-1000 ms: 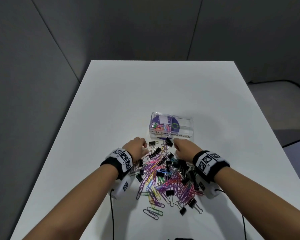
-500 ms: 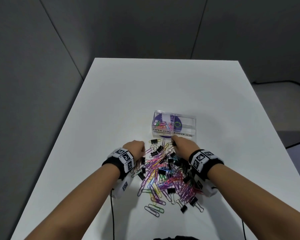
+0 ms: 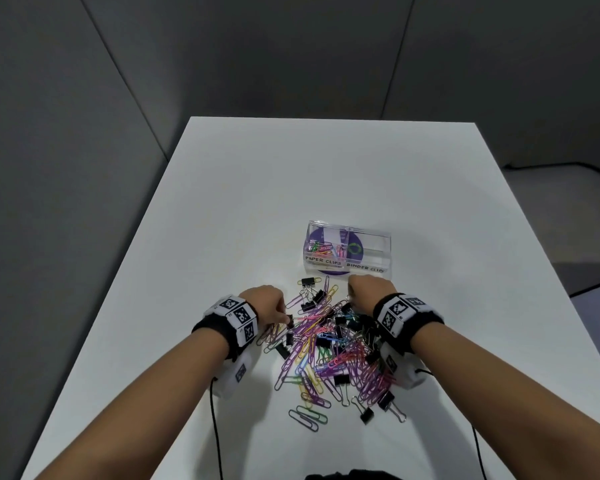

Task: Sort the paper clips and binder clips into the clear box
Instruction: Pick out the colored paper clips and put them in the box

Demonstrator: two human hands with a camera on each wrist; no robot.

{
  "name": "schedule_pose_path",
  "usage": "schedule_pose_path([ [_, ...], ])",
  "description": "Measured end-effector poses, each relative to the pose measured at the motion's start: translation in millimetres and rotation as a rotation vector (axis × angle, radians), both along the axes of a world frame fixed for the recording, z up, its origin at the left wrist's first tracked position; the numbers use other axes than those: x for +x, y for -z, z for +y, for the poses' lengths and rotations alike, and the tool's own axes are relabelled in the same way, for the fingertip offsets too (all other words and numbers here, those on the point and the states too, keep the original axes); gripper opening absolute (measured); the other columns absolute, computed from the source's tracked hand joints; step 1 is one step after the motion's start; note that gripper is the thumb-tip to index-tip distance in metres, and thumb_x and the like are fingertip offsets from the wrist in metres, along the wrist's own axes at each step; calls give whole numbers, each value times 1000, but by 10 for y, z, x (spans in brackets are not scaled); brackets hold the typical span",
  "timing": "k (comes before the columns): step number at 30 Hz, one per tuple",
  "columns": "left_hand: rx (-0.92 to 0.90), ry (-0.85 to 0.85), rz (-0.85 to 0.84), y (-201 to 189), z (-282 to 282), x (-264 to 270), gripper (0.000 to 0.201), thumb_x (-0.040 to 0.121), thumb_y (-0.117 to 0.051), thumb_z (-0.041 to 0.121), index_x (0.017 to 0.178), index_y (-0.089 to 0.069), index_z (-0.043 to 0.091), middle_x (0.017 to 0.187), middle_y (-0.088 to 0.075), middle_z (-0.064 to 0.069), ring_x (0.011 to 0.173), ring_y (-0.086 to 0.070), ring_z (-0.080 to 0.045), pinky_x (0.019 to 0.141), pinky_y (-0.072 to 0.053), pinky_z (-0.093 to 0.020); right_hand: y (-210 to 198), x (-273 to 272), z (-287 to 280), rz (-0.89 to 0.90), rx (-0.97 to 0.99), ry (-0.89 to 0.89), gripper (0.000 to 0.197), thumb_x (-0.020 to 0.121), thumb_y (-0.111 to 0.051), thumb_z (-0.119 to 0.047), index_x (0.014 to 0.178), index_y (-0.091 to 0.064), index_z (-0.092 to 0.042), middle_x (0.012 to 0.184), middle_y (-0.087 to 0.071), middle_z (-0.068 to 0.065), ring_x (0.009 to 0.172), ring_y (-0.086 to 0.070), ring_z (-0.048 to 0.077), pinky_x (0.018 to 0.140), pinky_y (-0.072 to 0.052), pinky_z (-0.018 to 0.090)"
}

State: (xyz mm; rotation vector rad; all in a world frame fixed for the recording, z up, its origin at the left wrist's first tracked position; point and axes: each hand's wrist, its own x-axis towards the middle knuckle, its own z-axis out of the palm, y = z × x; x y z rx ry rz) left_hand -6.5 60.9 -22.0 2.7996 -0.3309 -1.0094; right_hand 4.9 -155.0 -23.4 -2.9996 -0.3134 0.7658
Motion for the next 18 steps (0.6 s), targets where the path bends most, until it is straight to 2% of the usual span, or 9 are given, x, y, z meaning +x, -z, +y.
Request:
schedule_pose_path([
  [2,-72,-40,9,21,-15,-23,29,91,-58,31,108,-64,7,113,-67,-9,104,-61,-23,81,-45,-29,-1,9,-5,24,-2,9,22,94,-48,-19,112,-53,-8,115,-62,11,105,-59,28,83,-48,35],
  [4,-128,-88,5,51,-8,-37,27,93,-55,26,105,-64,4,112,-67,-11,94,-59,-23,76,-40,-27,9,12,-17,34,-1,8,23,94,-48,-20,112,-53,-8,115,-62,11,105,-59,28,83,-47,35],
  [6,-168,-124,-8,67,2,-48,26,94,-53,24,103,-63,2,112,-67,-12,85,-53,-17,74,-36,-25,13,12,-28,41,7,14,23,93,-48,-20,112,-53,-8,114,-63,11,104,-59,28,83,-47,35],
  [8,-197,-147,-32,61,10,-49,24,95,-52,22,103,-63,2,113,-67,-11,86,-52,-15,74,-35,-24,18,14,-44,50,14,20,22,93,-48,-20,111,-53,-8,114,-63,11,103,-59,27,82,-48,35],
  [10,-201,-171,-83,40,32,-29,25,96,-49,24,104,-63,4,112,-67,-10,89,-57,-19,74,-37,-24,3,12,-64,46,4,14,23,93,-46,-21,111,-54,-8,114,-63,10,104,-59,27,83,-48,35],
  [13,10,-76,-110,-43,107,0,38,91,-51,46,98,-65,12,101,-68,-3,92,-61,-21,72,-41,-27,-43,2,-81,-17,18,-7,23,95,-43,-22,113,-51,-10,115,-63,10,103,-59,28,83,-47,35],
  [15,205,52,-93,-81,133,-9,47,82,-55,59,85,-65,13,85,-64,0,82,-59,-21,68,-41,-25,-73,-13,-48,-57,80,-61,24,96,-42,-25,115,-49,-12,114,-63,8,101,-60,27,80,-47,34],
  [18,263,90,-68,-91,71,-59,48,78,-62,56,62,-51,12,66,-51,2,74,-52,-21,66,-41,-27,-99,-35,84,-39,139,-184,26,93,-48,-33,115,-52,-19,114,-64,5,102,-60,24,78,-47,32],
])
